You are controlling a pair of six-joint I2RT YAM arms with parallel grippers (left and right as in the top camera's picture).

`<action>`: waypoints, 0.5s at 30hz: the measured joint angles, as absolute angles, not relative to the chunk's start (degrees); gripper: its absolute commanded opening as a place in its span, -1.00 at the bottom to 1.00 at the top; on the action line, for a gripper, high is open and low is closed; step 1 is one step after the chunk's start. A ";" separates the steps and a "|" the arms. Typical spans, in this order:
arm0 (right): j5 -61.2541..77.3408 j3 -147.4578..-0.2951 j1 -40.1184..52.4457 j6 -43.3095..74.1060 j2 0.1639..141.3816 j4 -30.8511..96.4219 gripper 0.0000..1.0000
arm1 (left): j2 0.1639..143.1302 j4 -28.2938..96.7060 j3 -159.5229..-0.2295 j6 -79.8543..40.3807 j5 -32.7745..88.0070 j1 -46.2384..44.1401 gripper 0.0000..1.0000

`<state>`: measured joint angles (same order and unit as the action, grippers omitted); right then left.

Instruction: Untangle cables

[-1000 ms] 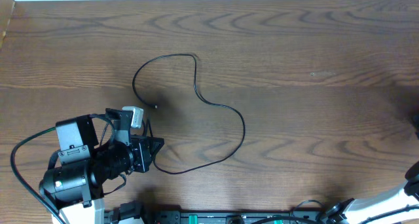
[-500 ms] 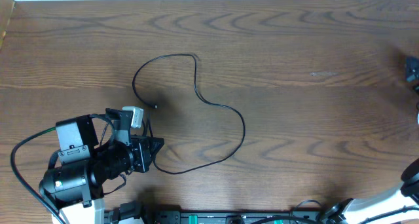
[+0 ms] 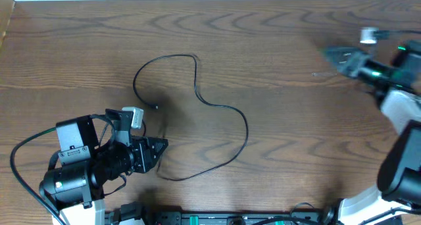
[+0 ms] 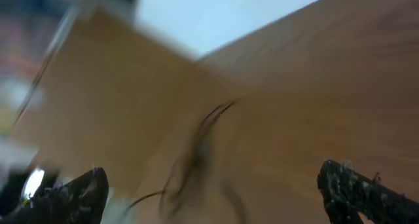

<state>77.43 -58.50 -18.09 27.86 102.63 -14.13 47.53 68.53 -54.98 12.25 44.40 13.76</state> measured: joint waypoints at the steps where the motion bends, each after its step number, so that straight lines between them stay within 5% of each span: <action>1: 78.98 -58.50 -16.10 27.16 102.63 -14.11 0.98 | 47.53 68.47 -54.98 12.27 44.16 13.76 -0.20; 15: 82.21 -58.52 11.03 21.41 102.63 -5.28 0.98 | 47.59 57.76 -55.53 9.98 43.07 13.76 -0.46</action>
